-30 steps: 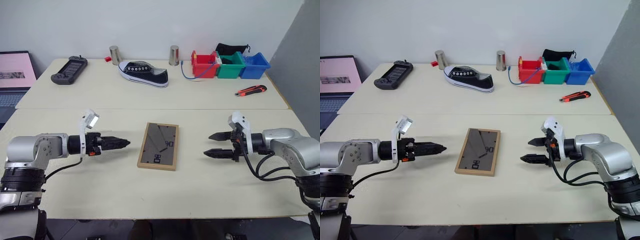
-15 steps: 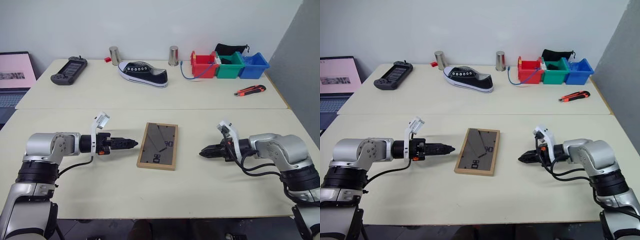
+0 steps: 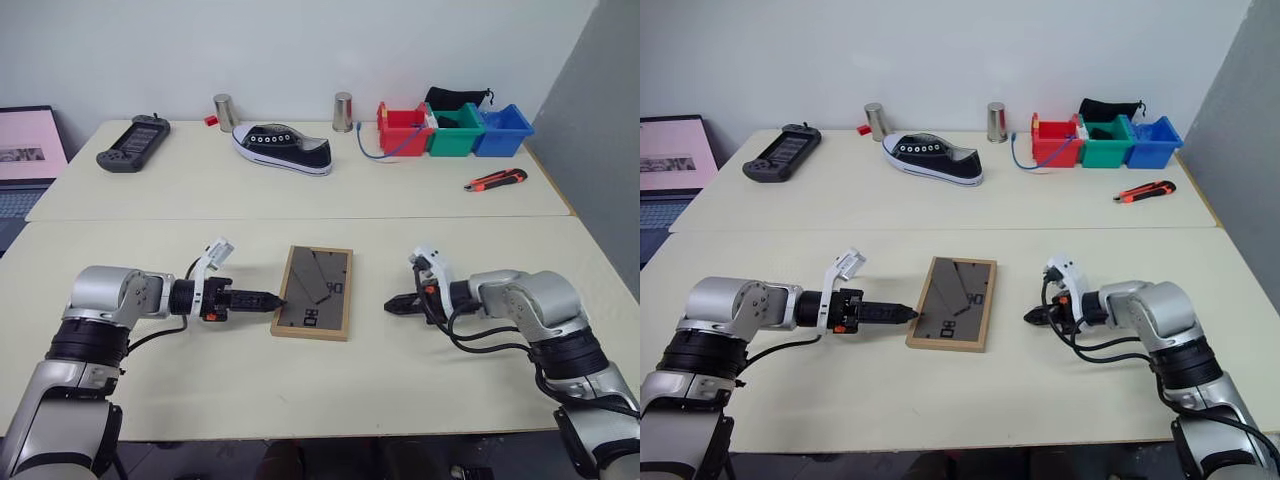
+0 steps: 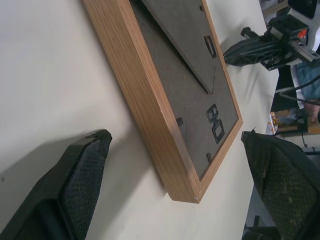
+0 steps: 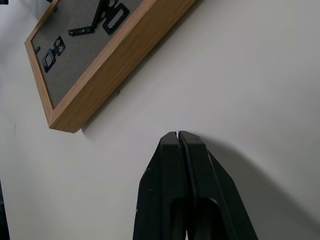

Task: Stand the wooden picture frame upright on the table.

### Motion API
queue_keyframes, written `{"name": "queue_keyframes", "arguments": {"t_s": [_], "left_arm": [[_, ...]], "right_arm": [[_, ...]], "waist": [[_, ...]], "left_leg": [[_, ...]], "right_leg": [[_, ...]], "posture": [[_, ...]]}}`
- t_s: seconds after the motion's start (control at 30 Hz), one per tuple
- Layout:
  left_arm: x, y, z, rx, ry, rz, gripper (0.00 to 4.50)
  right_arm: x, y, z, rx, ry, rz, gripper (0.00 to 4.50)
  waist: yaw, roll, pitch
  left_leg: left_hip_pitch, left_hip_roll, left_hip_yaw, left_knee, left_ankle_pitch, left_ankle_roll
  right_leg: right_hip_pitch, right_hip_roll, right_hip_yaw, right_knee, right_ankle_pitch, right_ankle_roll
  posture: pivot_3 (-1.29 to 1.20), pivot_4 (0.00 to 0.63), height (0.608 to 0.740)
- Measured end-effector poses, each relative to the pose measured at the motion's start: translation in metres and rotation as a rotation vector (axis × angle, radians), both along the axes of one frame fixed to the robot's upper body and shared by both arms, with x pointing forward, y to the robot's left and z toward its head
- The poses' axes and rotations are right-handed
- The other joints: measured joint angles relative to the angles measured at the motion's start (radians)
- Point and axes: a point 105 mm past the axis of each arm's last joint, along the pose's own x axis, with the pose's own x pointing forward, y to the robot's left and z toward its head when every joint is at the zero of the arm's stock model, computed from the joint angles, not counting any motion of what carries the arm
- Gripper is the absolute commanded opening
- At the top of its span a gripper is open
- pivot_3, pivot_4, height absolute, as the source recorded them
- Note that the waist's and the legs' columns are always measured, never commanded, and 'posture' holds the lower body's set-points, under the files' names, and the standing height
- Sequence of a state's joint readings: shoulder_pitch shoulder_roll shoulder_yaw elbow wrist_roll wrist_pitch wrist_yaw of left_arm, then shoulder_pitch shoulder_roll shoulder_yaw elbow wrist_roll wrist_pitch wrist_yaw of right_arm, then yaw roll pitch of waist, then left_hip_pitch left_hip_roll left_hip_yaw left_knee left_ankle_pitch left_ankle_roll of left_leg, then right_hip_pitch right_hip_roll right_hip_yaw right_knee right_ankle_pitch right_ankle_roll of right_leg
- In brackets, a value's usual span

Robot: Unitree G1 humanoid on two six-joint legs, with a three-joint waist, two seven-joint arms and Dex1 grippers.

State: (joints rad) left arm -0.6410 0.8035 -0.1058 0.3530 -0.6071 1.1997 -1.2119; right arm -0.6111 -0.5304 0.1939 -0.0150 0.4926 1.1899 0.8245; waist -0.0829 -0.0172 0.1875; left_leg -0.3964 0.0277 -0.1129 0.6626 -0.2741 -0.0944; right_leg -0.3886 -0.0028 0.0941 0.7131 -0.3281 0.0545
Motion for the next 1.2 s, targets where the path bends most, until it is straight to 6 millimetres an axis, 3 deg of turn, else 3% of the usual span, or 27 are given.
{"name": "queue_keyframes", "arguments": {"t_s": [0.67,1.2], "left_arm": [[-0.002,-0.018,-0.004,-0.029,0.025,-0.068,4.50],[-0.004,-0.022,-0.004,-0.054,0.018,-0.065,4.50]], "right_arm": [[-0.002,0.048,0.007,0.019,-0.029,0.046,0.03],[-0.003,0.055,0.008,0.010,-0.038,0.055,0.03]], "waist": [[0.000,0.000,0.000],[0.001,0.000,0.000]], "left_leg": [[0.000,-0.001,-0.001,0.000,0.000,0.000],[0.000,-0.001,-0.001,0.000,0.000,0.000]], "right_leg": [[0.000,0.000,0.000,0.000,0.000,0.000],[0.000,-0.001,0.000,0.000,0.000,0.000]], "posture": [[0.00,0.150,0.740],[0.00,0.150,0.740]]}}
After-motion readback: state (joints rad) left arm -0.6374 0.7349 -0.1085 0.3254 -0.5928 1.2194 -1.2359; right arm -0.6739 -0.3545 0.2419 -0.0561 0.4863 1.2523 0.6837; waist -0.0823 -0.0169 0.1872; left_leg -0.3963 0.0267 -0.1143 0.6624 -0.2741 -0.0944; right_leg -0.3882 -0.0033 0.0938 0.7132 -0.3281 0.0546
